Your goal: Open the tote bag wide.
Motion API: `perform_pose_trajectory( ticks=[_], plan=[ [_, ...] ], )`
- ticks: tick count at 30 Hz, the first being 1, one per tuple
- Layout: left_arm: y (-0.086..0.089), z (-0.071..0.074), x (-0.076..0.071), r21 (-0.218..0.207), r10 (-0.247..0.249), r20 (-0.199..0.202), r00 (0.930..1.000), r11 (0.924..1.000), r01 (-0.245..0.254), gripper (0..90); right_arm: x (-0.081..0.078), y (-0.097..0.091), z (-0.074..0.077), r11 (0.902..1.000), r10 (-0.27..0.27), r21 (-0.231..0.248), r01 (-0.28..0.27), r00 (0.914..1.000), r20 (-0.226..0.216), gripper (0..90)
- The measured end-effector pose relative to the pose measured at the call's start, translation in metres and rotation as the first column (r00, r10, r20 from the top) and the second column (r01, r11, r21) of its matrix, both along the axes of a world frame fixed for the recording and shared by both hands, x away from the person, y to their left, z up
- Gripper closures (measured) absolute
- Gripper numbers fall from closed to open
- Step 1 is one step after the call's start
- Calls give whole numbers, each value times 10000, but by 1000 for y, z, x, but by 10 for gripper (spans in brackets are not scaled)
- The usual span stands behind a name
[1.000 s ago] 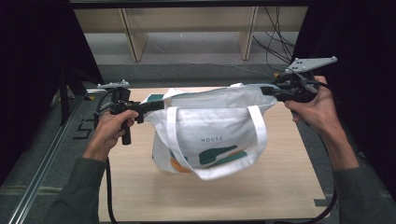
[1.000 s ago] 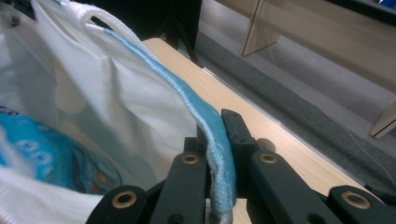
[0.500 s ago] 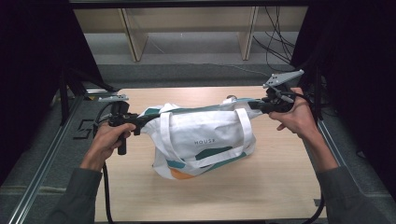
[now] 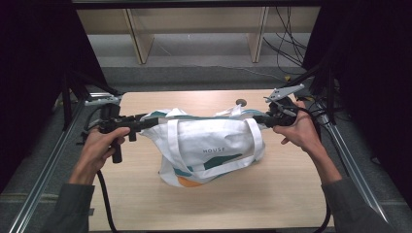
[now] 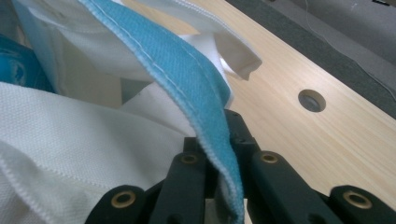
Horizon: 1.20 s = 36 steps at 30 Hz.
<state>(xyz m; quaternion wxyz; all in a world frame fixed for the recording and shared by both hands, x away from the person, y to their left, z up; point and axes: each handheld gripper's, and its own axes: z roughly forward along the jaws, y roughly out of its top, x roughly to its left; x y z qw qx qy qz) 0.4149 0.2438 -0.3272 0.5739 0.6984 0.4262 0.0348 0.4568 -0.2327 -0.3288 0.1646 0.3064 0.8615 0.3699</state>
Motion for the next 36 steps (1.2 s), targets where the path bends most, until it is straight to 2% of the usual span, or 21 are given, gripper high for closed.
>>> perform_pose_trajectory(
  ticks=[4,5,6,9,10,13,14,15,16,17,20,21,24,25,26,29,30,31,33,35,36],
  plan=[
    [4,5,-8,512,205,-242,9995,9985,-193,362,1,2,0,9999,104,-32,-103,9999,40,870],
    [5,0,-5,660,473,-548,9974,9969,-437,364,0,2,2,9997,177,-164,-180,9997,-146,870],
    [5,0,-5,660,473,-548,9974,9969,-437,368,0,2,2,9997,177,-164,-180,9997,-146,870],
    [5,-21,6,777,710,-1173,9906,9950,-621,396,-1,1,1,9997,225,-126,-225,9997,60,869],
    [5,-21,6,777,710,-1173,9906,9950,-621,402,-1,1,1,9997,225,-126,-225,9997,60,869],
    [-1,-35,12,541,202,-1304,9913,9984,-132,648,0,1,1,9998,204,-3,-204,9993,298,852],
    [-4,-37,13,500,-153,-1165,9931,9985,212,648,0,1,1,9998,204,-3,-204,9993,298,852],
    [-10,-38,12,851,-253,-989,9948,9958,338,820,-2,-2,6,9999,75,154,-76,9999,87,774],
    [-10,-38,12,851,-253,-989,9948,9958,338,834,-3,-1,8,9989,-108,449,90,9991,414,753],
    [-13,-37,12,1185,-317,-944,9950,9920,429,841,-6,-5,16,9993,30,376,-41,9996,287,725],
    [-13,-36,11,1180,-299,-861,9958,9922,400,846,-10,-9,30,9973,-125,733,68,9969,770,699],
    [-13,-35,10,1222,-427,-850,9955,9911,530,847,-18,-12,47,9920,100,1241,-211,9959,898,690],
    [-13,-35,8,1221,-433,-757,9962,9911,524,846,-23,-13,62,9830,360,1753,-551,9932,1104,690],
    [-13,-35,8,1154,-559,-692,9960,9913,637,846,-28,-9,72,9678,811,2281,-1067,9896,1191,689],
    [-13,-35,8,1154,-559,-692,9960,9913,637,845,-31,-3,73,9612,1001,2433,-1300,9863,1313,679],
    [-14,-34,7,1236,-492,-645,9967,9907,569,843,-33,10,74,9513,1661,2416,-1912,9787,1207,645],
    [-13,-34,7,1209,-557,-690,9961,9906,638,842,-34,23,72,9406,2143,2415,-2387,9690,1232,604],
    [-13,-34,7,1237,-551,-670,9962,9903,631,840,-35,29,71,9258,2502,2687,-2658,9639,913,592],
    [-12,-34,6,1178,-557,-644,9964,9910,631,838,-34,39,68,9193,2754,2737,-2828,9591,658,537],
    [-11,-34,6,1154,-605,-625,9962,9910,674,837,-34,43,67,9208,2855,2668,-2846,9577,362,529],
    [-11,-35,6,1132,-616,-609,9962,9912,682,833,-34,50,63,9177,3155,2490,-3097,9488,174,544]
  ],
)
